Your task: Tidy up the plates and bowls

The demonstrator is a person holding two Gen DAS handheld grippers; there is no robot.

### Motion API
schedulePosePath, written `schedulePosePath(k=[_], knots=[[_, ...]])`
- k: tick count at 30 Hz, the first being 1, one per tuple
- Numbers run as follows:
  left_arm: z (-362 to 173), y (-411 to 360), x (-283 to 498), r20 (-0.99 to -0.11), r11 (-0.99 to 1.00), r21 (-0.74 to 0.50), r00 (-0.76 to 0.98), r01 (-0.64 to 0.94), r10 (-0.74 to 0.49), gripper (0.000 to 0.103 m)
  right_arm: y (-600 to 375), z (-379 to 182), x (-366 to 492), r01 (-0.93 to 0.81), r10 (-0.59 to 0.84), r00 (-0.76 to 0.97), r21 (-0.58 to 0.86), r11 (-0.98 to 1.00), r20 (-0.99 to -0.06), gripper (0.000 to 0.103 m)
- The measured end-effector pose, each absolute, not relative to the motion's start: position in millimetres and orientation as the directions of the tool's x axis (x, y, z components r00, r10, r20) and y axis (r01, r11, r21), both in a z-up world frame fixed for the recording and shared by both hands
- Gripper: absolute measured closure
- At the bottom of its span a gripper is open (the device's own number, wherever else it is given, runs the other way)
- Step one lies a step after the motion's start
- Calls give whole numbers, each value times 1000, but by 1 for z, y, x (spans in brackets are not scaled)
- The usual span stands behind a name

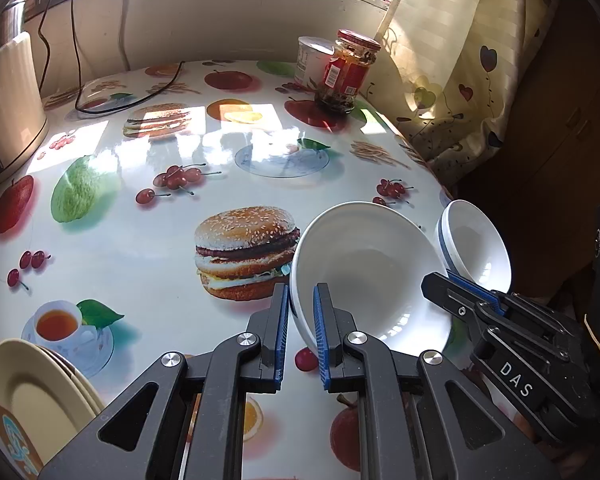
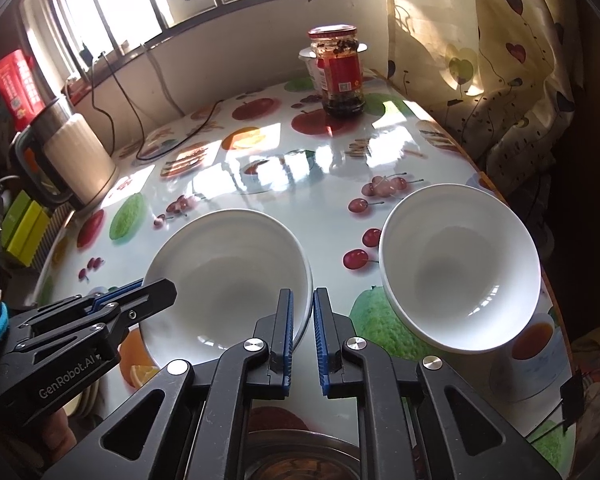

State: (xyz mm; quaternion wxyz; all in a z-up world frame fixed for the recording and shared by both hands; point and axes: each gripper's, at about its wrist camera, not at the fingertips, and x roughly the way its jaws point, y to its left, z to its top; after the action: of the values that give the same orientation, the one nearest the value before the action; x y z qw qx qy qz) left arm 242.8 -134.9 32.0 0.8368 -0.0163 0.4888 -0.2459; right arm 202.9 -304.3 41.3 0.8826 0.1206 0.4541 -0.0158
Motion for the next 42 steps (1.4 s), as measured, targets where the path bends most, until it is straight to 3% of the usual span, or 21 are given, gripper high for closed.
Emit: schedulePosePath(k=[42], knots=[[74, -121, 195, -750, 852, -296, 448, 432, -487, 90, -296, 89, 148, 126, 72, 672, 209, 970, -737, 92]])
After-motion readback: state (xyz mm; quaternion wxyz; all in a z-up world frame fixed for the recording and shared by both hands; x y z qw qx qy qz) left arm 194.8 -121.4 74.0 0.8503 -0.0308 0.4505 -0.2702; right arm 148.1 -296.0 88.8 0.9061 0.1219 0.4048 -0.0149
